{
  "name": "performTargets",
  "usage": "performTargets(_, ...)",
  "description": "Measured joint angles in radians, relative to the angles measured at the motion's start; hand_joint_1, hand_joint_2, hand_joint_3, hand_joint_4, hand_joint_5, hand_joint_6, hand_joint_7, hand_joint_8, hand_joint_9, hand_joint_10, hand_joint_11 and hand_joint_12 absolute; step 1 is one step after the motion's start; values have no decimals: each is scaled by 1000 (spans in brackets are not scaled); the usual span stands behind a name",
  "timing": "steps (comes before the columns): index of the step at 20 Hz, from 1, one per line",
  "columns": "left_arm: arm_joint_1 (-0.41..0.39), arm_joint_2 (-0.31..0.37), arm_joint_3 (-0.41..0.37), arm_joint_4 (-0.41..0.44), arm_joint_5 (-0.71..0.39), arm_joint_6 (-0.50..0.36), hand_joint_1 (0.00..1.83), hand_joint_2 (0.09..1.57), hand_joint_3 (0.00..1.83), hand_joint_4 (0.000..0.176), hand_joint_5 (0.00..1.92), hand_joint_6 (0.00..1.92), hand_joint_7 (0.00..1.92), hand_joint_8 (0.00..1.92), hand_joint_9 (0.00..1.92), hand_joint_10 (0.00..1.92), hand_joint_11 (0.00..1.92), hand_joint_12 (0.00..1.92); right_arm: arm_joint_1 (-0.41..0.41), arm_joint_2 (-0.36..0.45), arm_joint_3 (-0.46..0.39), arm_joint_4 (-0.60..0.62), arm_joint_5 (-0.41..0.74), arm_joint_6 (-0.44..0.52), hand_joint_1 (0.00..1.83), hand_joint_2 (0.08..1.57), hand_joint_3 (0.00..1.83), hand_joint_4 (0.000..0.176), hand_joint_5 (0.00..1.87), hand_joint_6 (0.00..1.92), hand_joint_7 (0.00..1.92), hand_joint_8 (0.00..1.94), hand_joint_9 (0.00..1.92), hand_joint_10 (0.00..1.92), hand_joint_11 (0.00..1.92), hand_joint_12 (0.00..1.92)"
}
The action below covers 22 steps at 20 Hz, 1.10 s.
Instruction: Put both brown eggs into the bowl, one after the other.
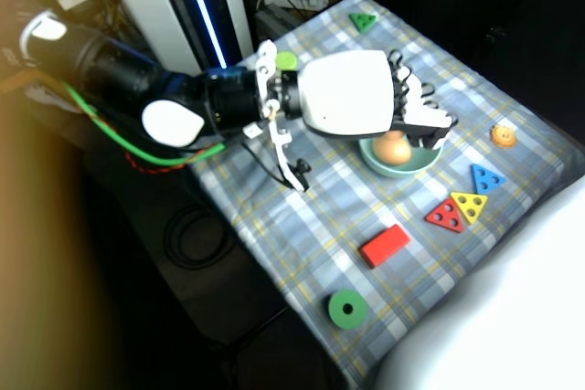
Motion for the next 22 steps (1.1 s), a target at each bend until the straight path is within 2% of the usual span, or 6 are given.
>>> performTargets(10,3,-8,0,-4,-44,-53,805,820,2,0,410,0,479,1,477,0,94,951,-70,122,-73,103,64,-5,479,1327,0,0,549,0,577,0,597,0,86,1127)
performTargets(14,-19,-20,11,69,-153,-131,801,863,16,43,197,0,354,0,404,0,0,868,-239,259,-172,286,301,-24,471,1245,0,0,468,0,500,0,484,0,161,741)
performTargets(16,-23,-26,26,103,-209,-207,697,916,17,0,107,0,399,6,479,17,4,1121,-352,305,-220,406,458,-32,512,1223,2,8,410,0,463,0,440,0,196,503)
performTargets(19,-45,-59,60,126,-209,-303,354,1170,15,0,135,9,401,0,529,4,105,1033,-517,345,-304,505,716,-34,584,1205,0,0,394,0,522,2,581,10,393,414)
performTargets(21,-91,-63,60,169,-196,-327,179,1266,4,0,513,73,435,0,442,0,12,847,-560,349,-339,512,839,-36,864,1253,9,63,114,0,271,0,291,0,79,279)
performTargets(22,-138,-63,60,211,-195,-324,109,1307,10,36,409,21,235,0,213,0,2,551,-576,352,-351,511,892,-37,516,1212,0,86,123,8,69,0,57,0,15,55)
